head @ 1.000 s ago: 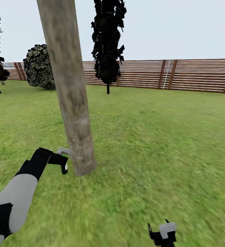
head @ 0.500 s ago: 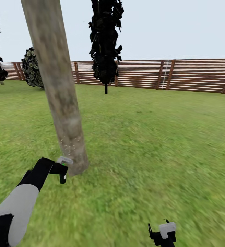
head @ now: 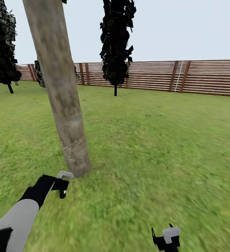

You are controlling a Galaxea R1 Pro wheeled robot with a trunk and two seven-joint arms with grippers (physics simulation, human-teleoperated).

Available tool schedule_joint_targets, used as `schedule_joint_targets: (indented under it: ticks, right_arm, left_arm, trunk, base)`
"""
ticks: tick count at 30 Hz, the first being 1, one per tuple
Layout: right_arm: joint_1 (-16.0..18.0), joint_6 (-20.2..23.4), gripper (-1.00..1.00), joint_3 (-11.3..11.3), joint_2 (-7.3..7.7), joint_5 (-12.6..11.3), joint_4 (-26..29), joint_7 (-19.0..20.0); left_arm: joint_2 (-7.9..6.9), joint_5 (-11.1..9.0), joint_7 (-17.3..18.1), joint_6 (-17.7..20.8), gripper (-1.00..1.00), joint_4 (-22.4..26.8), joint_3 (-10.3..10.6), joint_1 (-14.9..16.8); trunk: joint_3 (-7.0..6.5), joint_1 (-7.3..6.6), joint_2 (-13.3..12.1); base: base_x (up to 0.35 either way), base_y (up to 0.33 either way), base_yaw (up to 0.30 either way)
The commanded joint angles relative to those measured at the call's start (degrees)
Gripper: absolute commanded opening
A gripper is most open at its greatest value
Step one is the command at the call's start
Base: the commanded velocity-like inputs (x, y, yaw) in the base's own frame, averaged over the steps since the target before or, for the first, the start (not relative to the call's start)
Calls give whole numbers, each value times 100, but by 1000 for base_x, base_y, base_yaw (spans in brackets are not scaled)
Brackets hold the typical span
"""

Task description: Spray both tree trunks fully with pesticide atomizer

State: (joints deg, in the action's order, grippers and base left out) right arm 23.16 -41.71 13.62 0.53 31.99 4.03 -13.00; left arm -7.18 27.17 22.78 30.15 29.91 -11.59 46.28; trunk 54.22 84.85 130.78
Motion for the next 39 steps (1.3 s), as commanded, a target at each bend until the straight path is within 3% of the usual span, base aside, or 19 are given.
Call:
schedule_joint_targets:
  ticks: [1,6,10,15,18,29,32,35,39]
  right_arm:
    - [4,-12,100,27,0,62,-7,-36]
    - [4,-12,100,27,0,65,-7,-36]
    - [4,-12,100,27,0,63,-7,-36]
    - [4,-10,100,27,0,62,-7,-36]
    - [4,-12,100,27,-3,62,-7,-36]
    - [5,-11,100,26,-9,62,-7,-35]
    - [4,-12,100,27,-9,62,-7,-36]
    - [4,-12,100,27,-1,62,-7,-36]
    - [4,-12,100,27,-3,62,-7,-36]
  left_arm:
    - [10,15,-10,-123,-100,-97,-42,4]
    - [0,-225,-348,-279,-100,-319,-46,2]
    - [-30,-263,-388,-293,-100,-554,-50,-8]
    - [-60,-273,-685,-582,-100,-659,-394,-247]
    - [-55,-268,-746,-648,-100,-665,-430,-375]
    - [38,-291,-879,-664,-100,-652,-450,-532]
    - [191,-279,-905,-667,-100,-633,-450,-533]
    - [253,-288,-1225,-668,-100,-645,-450,-533]
    - [251,-294,-1328,-661,-100,-645,-464,-533]
  trunk:
    - [5,1,2]
    - [5,1,2]
    - [5,1,2]
    - [5,1,2]
    - [5,1,2]
    - [5,1,2]
    - [5,1,2]
    - [5,1,2]
    - [5,1,2]
  base:
    - [233,-183,10]
    - [253,-172,2]
    - [274,-167,0]
    - [274,-167,0]
    - [224,-144,39]
    - [14,-91,239]
    - [51,-263,32]
    - [88,-268,5]
    - [131,-266,1]
